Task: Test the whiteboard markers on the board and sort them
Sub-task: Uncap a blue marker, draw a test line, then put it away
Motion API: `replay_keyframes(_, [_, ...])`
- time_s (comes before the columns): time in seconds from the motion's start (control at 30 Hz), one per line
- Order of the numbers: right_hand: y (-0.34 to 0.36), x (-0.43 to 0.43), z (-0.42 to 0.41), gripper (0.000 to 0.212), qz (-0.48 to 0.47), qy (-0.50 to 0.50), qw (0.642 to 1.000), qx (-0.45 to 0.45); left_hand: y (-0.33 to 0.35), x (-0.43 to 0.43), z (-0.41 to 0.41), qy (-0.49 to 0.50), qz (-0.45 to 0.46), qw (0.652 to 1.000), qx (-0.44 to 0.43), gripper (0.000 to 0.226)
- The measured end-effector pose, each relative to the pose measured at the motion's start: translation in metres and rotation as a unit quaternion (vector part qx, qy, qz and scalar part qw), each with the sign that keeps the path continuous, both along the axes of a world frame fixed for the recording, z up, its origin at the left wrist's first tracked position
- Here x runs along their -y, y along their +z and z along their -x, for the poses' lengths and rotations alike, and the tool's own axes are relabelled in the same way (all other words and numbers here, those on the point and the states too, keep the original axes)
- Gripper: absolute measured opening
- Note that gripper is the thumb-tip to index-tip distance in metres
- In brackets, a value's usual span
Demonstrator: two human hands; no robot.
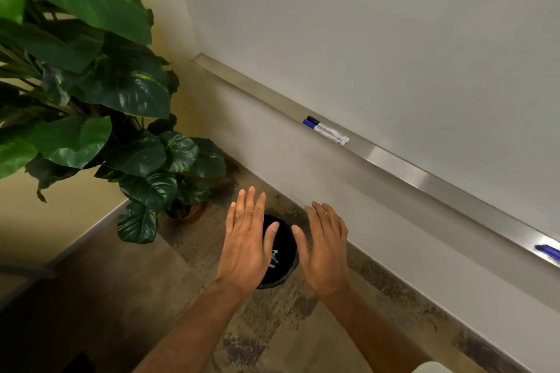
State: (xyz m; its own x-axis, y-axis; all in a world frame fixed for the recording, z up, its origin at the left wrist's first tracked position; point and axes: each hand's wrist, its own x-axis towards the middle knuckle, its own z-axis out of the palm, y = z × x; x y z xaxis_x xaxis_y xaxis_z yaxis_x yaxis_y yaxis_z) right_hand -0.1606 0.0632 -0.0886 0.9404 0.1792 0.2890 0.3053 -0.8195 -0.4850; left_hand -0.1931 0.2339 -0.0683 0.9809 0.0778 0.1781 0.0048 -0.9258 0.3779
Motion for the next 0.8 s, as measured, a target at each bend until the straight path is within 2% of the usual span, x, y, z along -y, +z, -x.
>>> replay_keyframes(0.43, [0.104,0.108,0.018,0.054,0.006,-0.068,0.996,0.065,0.093,0.111,-0.015,-0.103,0.006,0.994,0.034,0.065])
replay_keyframes(0.8, [0.141,0.249,0.043,0.059,0.046,-0.164,0.984,0.054,0.116,0.233,-0.025,-0.184,-0.039,0.981,0.051,0.067])
